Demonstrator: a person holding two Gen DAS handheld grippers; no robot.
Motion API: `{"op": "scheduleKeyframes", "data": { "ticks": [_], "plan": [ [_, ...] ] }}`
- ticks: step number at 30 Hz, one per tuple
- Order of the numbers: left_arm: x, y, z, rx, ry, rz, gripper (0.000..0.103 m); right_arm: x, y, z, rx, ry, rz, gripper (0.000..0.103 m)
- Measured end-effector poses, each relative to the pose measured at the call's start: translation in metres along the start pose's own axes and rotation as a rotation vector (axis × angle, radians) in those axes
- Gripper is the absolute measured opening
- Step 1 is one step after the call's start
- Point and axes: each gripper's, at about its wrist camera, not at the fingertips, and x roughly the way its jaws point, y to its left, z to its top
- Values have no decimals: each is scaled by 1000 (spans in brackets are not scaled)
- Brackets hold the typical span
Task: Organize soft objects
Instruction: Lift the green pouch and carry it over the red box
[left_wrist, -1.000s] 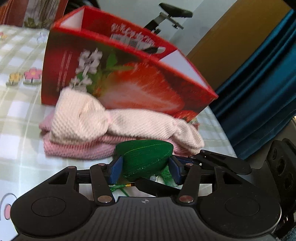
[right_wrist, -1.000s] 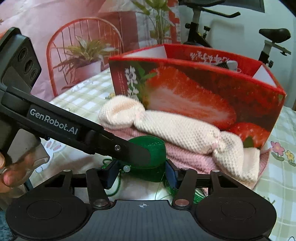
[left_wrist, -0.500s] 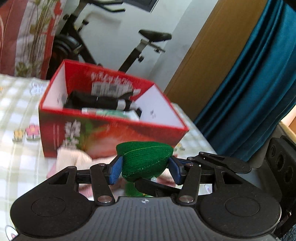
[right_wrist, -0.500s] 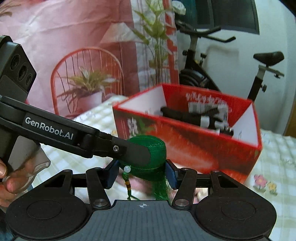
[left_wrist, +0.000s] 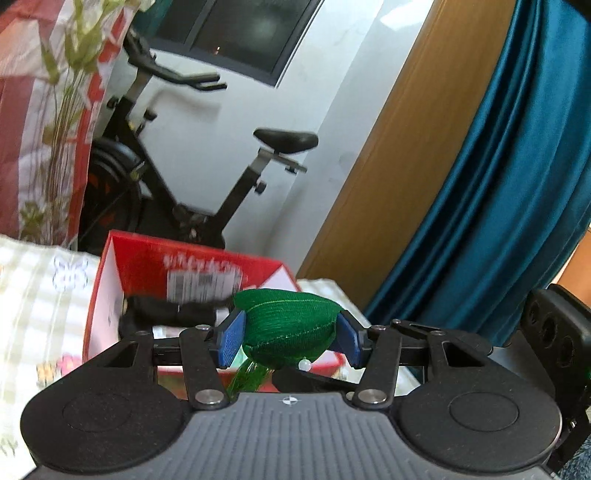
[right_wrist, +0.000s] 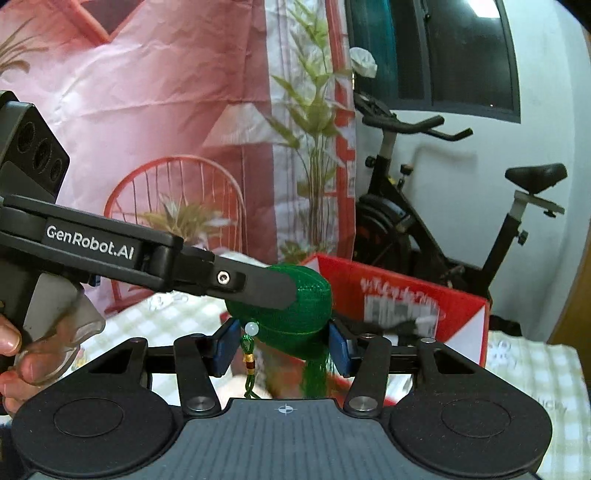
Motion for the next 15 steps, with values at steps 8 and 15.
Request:
{"op": "scheduleKeyframes", "data": {
  "ticks": [8, 15],
  "plan": [
    [17, 12, 46, 23, -67, 2, 56, 26, -26, 56, -42, -48, -8, 47],
    [40, 30, 56, 29, -58, 53, 56, 69, -39, 72, -70, -36, -13, 47]
  ]
}}
